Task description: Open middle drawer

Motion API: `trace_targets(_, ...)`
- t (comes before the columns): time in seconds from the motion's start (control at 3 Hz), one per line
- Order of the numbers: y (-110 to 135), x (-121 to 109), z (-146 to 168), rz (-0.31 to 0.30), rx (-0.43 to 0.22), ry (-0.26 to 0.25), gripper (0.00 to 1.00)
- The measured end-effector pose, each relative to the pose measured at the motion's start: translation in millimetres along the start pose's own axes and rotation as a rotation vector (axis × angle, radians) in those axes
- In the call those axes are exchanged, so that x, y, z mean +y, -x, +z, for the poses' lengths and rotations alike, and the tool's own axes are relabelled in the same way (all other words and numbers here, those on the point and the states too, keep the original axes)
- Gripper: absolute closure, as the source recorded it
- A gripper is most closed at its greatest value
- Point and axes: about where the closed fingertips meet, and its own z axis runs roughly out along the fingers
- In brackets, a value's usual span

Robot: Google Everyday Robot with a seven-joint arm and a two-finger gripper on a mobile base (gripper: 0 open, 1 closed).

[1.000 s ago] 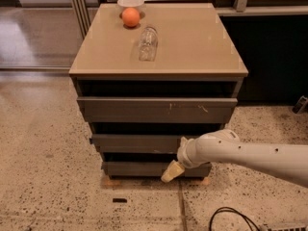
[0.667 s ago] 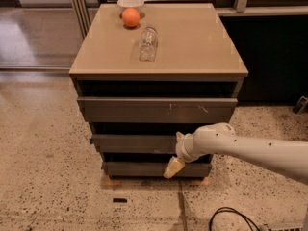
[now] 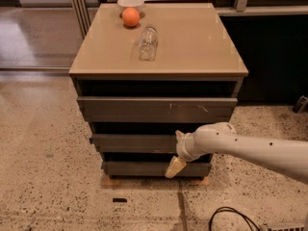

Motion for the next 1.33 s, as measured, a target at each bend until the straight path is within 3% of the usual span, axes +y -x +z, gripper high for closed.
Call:
trace_targets(0.33,-5,-10,10,0.026,-0.081,-0.015,0.0)
trace_targets(0.67,-18,-38,38,0.075,-0.192,-0.035,0.0)
trace_targets(1.0,-28,-63,66,0.112,-0.237,-0.047,0.0)
trace_targets(1.33,-28,-63,66,0.112,-0.237,-0.046,0.0)
